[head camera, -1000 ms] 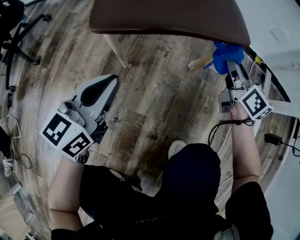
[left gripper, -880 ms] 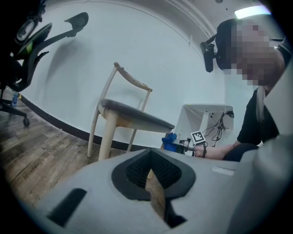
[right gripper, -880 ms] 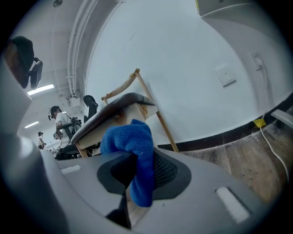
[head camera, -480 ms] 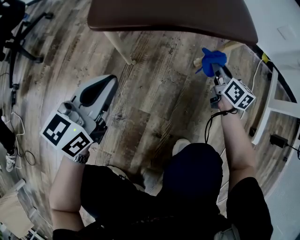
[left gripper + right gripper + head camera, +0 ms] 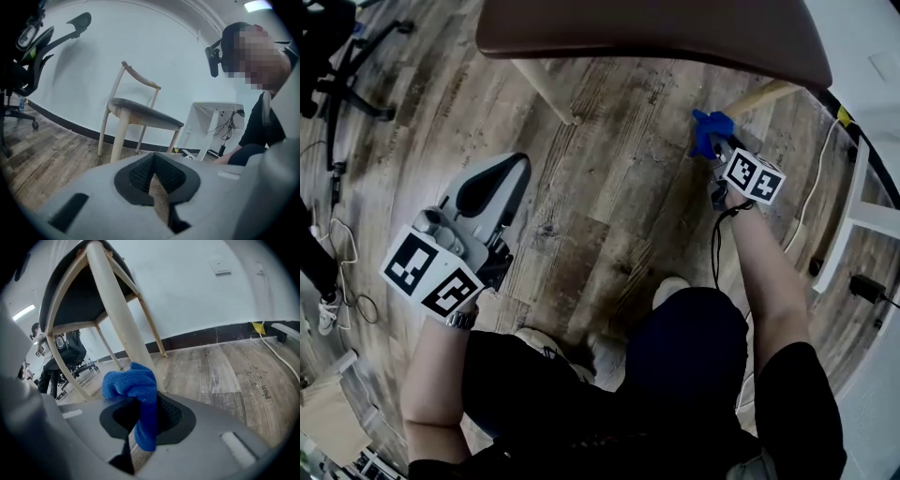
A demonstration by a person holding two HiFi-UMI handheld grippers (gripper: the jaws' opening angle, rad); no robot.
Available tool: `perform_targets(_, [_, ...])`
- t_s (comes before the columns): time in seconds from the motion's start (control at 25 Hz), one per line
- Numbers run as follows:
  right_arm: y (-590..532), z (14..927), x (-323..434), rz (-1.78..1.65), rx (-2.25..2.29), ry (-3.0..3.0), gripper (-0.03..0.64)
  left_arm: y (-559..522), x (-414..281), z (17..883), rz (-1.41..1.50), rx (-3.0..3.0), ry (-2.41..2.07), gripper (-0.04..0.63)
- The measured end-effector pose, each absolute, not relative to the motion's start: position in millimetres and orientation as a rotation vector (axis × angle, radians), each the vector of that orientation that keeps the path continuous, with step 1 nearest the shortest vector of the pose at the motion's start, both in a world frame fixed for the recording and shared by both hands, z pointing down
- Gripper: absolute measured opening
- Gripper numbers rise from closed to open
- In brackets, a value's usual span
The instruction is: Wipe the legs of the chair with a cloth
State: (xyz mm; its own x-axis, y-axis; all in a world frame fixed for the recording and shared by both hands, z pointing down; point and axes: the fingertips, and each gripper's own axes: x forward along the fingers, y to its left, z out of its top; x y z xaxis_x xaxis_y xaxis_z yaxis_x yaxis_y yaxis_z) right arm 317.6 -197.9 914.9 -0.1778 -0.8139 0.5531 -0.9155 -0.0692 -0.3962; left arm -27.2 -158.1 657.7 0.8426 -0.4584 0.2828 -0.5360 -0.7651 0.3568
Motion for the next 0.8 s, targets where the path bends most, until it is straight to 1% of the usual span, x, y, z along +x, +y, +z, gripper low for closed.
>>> perform_targets(0.32, [-194, 980, 326, 1.17, 1.835, -1.853, 0.087, -158, -39, 661, 0.278, 2.577, -0.766, 0.005])
perform_targets(0.8, [-189, 976, 328, 1.187, 1.807, -1.84, 0.086, -157, -36, 662, 0.274, 2.584, -0.755, 0.005])
